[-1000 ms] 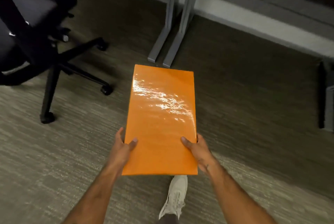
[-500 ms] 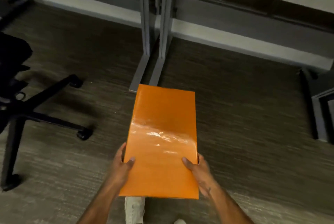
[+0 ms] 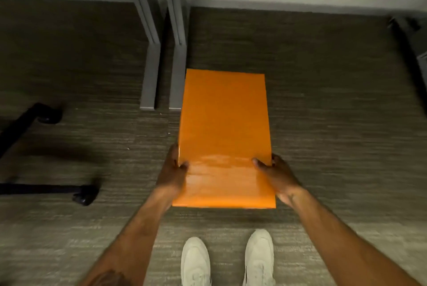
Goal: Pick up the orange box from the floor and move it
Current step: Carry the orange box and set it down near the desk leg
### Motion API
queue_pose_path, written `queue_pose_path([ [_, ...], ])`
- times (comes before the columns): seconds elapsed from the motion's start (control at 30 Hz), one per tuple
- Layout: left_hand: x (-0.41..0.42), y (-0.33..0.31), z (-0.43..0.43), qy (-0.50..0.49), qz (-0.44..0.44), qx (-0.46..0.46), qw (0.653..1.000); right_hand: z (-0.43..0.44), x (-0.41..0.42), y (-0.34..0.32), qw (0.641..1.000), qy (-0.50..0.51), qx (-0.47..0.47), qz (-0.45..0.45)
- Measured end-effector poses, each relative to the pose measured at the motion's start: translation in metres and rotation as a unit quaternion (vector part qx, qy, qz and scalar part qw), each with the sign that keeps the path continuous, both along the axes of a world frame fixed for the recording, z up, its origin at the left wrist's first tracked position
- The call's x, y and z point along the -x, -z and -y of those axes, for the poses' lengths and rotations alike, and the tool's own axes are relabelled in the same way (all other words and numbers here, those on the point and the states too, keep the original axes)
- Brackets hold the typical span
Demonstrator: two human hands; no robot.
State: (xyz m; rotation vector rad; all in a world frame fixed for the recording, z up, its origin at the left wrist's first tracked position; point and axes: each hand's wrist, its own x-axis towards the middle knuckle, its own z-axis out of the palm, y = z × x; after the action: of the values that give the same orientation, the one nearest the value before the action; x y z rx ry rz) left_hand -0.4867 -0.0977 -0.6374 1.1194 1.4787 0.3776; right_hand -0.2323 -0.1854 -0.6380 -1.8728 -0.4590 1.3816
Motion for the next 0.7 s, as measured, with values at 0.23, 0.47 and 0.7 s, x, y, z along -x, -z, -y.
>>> queue_pose_path([
  [0.23,-0.025,0.085,-0.049,-0.032,-0.025,-0.006,0.999,-0.057,-0.022,0.083,0.998,0.002,-0.013,0.057],
  [0.47,-0.041,0.125,-0.091,0.002,-0.036,-0.023,0.999,-0.093,-0.041,0.131,0.997,-0.021,-0.012,0.068],
  [0.7,-0.045,0.146,-0.123,-0.011,-0.021,-0.03,0.999,-0.129,-0.049,0.145,0.997,-0.06,-0.006,0.054],
])
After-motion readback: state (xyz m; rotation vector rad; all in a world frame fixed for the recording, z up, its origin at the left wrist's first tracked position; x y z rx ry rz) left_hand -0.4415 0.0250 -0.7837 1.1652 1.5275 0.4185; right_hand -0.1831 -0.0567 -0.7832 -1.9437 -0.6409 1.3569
